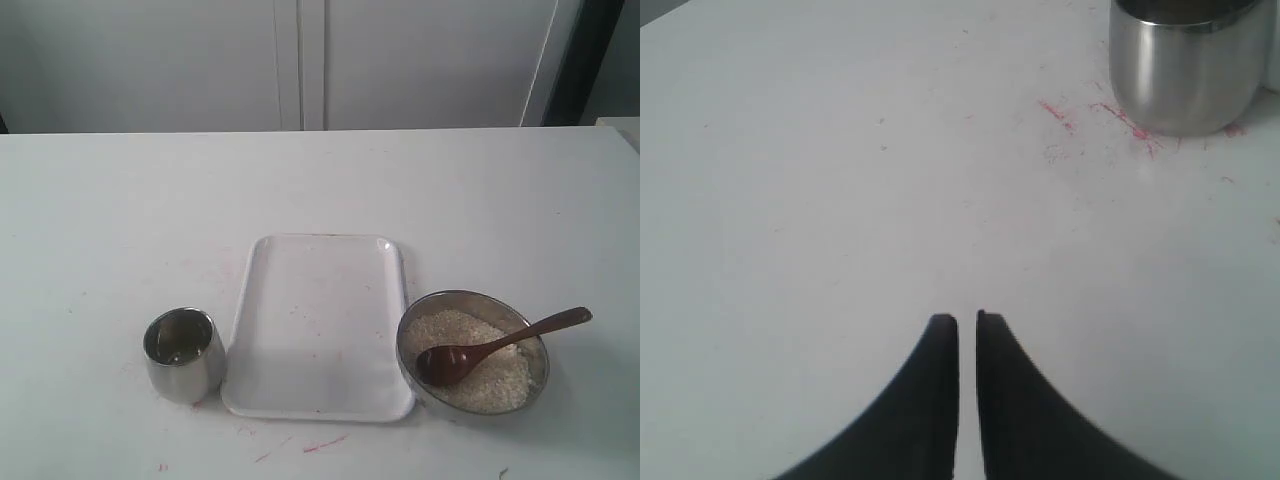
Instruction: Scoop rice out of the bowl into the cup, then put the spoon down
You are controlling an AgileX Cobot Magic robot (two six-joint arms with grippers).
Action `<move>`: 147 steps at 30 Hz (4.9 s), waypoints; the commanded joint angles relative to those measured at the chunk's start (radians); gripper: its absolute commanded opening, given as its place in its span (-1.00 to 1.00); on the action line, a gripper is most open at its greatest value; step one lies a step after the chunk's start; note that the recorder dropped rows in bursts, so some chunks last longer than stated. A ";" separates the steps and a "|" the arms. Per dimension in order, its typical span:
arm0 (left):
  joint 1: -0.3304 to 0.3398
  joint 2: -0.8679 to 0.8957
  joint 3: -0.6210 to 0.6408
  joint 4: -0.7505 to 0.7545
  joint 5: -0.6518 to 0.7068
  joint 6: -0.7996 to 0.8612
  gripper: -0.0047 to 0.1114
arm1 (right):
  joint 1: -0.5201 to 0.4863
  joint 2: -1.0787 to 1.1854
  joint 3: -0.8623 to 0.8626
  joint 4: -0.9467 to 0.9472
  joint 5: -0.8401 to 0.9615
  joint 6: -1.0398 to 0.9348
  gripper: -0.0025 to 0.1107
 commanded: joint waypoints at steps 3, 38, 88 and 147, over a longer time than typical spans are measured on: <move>-0.007 0.000 0.009 -0.006 0.051 -0.006 -0.67 | -0.006 -0.007 0.005 -0.002 -0.006 0.000 -0.96; -0.007 0.000 0.009 -0.006 0.051 -0.006 -0.67 | -0.006 -0.007 0.005 -0.035 -0.205 -0.010 -0.96; -0.007 0.000 0.009 -0.006 0.051 -0.006 -0.67 | 0.160 1.194 -0.852 -0.076 0.591 -1.278 -0.96; -0.007 0.000 0.009 -0.006 0.051 -0.006 -0.67 | 0.158 1.556 -0.818 -0.189 0.341 -1.483 0.01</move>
